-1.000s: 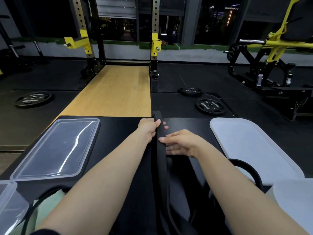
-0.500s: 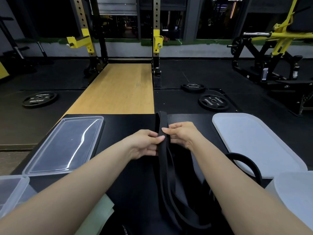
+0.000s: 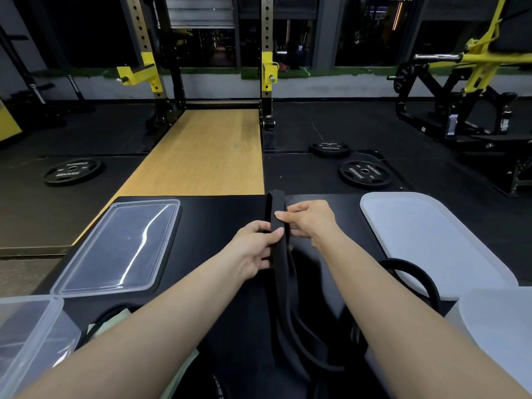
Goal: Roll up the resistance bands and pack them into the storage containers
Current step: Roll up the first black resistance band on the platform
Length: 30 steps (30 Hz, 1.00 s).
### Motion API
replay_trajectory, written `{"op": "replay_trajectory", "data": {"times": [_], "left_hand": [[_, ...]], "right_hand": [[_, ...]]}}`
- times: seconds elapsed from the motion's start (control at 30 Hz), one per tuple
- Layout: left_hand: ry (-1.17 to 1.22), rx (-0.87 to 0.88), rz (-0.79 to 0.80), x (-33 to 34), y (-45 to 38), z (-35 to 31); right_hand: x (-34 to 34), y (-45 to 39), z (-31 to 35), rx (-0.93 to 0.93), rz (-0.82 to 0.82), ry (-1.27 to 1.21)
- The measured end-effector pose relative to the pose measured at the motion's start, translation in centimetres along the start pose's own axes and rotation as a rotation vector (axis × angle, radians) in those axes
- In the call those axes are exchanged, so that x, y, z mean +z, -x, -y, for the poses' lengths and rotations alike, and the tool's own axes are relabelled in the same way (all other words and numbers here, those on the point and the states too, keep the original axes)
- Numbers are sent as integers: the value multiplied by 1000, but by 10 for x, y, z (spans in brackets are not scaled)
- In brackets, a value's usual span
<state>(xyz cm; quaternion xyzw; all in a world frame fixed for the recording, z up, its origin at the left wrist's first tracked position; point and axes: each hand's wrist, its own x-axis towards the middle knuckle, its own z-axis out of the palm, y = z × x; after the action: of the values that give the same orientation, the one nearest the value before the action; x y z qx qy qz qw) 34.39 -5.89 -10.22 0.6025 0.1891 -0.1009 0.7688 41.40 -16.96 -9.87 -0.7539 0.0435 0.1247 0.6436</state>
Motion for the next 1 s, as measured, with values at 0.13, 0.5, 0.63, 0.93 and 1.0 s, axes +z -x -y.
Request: {"op": "replay_trajectory", "data": {"times": [0.13, 0.5, 0.63, 0.93, 1.0], "left_hand": [[-41, 33, -78, 2, -1, 3], [1, 62, -75, -2, 3, -21], [0, 40, -59, -1, 4, -27], [7, 55, -135, 2, 1, -24], [39, 65, -170, 3, 0, -20]], "right_hand": [[-4, 6, 0, -5, 58, 34], [-30, 39, -9, 248, 675, -51], [-31, 44, -11, 235, 631, -120], [-7, 59, -10, 13, 211, 119], [-5, 63, -7, -32, 165, 195]]}}
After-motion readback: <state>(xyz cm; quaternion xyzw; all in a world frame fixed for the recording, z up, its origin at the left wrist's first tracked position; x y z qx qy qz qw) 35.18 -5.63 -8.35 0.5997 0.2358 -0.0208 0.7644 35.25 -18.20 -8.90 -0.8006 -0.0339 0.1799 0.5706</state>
